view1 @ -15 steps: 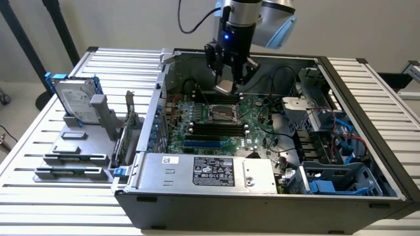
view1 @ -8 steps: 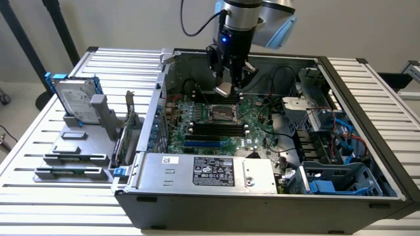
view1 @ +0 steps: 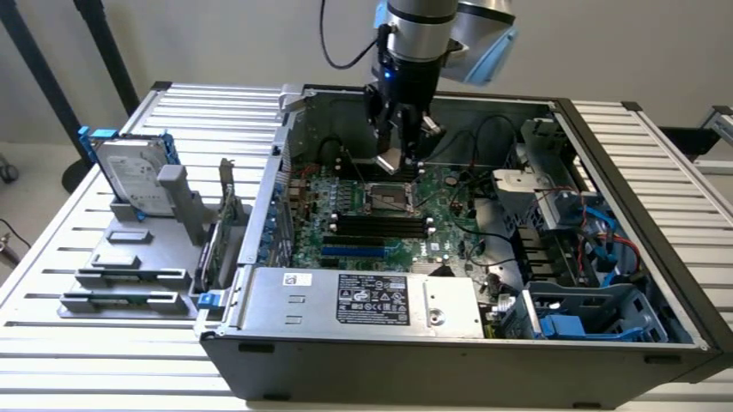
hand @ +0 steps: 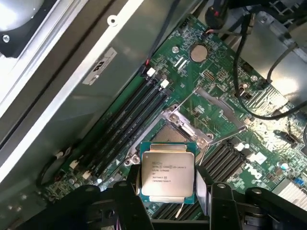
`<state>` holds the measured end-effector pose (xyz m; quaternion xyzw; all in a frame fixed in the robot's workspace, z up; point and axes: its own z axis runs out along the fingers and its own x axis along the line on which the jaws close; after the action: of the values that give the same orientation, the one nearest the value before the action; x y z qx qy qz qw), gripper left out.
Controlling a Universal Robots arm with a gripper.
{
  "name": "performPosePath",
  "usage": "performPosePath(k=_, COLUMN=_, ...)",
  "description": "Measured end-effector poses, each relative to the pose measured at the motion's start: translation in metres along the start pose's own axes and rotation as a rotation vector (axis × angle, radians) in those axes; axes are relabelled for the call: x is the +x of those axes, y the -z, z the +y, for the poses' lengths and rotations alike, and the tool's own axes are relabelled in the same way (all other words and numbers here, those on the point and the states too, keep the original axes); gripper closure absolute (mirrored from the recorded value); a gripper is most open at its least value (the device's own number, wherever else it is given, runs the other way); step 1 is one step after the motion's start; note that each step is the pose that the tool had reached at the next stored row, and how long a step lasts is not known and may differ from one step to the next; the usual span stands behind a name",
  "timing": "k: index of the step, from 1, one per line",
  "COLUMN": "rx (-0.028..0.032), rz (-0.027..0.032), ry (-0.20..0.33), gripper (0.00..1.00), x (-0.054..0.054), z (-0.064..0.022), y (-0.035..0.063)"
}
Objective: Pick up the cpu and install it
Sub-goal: 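Place the cpu into insertion slot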
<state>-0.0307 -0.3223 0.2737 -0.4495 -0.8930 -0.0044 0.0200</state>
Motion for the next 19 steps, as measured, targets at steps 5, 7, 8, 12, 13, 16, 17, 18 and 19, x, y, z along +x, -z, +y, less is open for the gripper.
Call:
performPosePath(k=5, rx=-0.0035, rz=0.0008, ry=-0.092, gripper=0.45, x=0.0, z=0.0, y=-0.0064)
performPosePath(k=7, rx=-0.005, rz=0.0013, ry=-0.126, gripper=0.45, x=0.0, z=0.0001, y=-0.009)
performPosePath(k=8, rx=-0.0058, rz=0.0015, ry=-0.146, gripper=0.45, x=0.0, z=0.0001, y=-0.0105)
performPosePath(k=12, rx=-0.0086, rz=0.0022, ry=-0.218, gripper=0.45, x=-0.001, z=0.0001, y=-0.0162)
performPosePath(k=13, rx=-0.0093, rz=0.0023, ry=-0.236, gripper=0.45, x=-0.001, z=0.0002, y=-0.0176)
performPosePath(k=16, rx=-0.0116, rz=0.003, ry=-0.291, gripper=0.45, x=-0.001, z=0.0002, y=-0.022)
performPosePath(k=17, rx=-0.0122, rz=0.0031, ry=-0.309, gripper=0.45, x=-0.001, z=0.0002, y=-0.0234)
performPosePath(k=18, rx=-0.0129, rz=0.0032, ry=-0.327, gripper=0.45, x=-0.001, z=0.0002, y=-0.0248)
performPosePath(k=19, rx=-0.0137, rz=0.0035, ry=-0.345, gripper=0.45, x=-0.001, z=0.0002, y=-0.0262)
